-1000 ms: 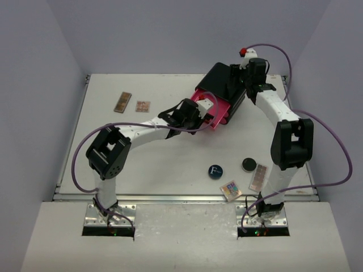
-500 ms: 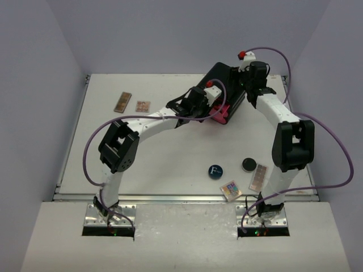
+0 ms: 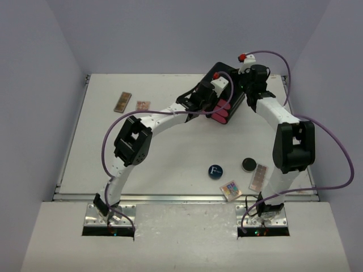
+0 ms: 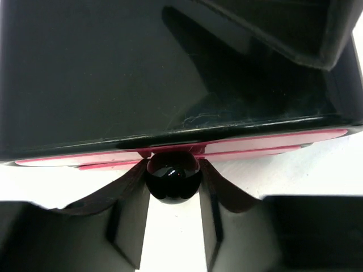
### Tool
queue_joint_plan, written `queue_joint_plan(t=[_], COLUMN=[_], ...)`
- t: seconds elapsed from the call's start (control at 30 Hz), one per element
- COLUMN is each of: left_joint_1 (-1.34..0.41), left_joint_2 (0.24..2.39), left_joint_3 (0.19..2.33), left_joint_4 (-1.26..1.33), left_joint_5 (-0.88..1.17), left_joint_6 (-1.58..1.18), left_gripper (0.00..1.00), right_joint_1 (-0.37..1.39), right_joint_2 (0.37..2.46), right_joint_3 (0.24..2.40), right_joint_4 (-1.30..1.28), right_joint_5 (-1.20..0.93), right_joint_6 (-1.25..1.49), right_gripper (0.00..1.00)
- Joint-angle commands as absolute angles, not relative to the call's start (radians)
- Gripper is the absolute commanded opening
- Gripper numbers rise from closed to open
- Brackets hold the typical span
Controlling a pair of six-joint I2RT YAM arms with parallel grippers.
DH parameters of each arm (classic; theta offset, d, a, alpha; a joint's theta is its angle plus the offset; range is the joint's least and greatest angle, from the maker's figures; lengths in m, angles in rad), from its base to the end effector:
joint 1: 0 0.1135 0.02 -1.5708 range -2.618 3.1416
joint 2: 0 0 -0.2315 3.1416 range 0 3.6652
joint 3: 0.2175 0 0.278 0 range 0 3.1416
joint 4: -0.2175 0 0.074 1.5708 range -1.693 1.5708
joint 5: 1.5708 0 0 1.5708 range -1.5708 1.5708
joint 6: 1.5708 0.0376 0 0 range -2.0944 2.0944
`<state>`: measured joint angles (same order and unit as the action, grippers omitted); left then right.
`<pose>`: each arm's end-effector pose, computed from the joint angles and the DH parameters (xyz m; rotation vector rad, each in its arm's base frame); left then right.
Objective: Organize the makeup
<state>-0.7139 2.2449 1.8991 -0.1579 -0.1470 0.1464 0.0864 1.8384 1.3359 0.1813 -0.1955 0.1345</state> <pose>0.4099 -0.3479 0.2051 0.7823 1.9212 -0.1962 0.4509 0.0464 0.2236 -0.0884 1.8975 0.3353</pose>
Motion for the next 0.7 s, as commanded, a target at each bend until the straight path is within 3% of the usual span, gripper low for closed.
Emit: queue_joint_plan(t=[0.0, 0.13, 0.67], left_joint_1=[-0.715, -0.715, -0.716], left_joint_2=[2.263, 2.261, 2.167], left_joint_3=[1.954, 1.942, 1.754], left_joint_4=[-0.095, -0.108, -0.100], left_joint_5=[-0.180, -0.204, -0.206], left_joint_6=[0.107, 0.093, 0.061], left_gripper=[0.42, 0.58, 0.57], right_joint_1=[0.083, 0.083, 0.083], right_joint_2=[1.845, 1.845, 1.836], right_joint_3=[1.287, 1.287, 1.269], right_joint_4=[0.071, 0.074, 0.083], right_joint_5=[-0.215, -0.217, -0.222], right_joint_6=[0.161, 0.163, 0.164], right_gripper=[0.65, 0.65, 0.64])
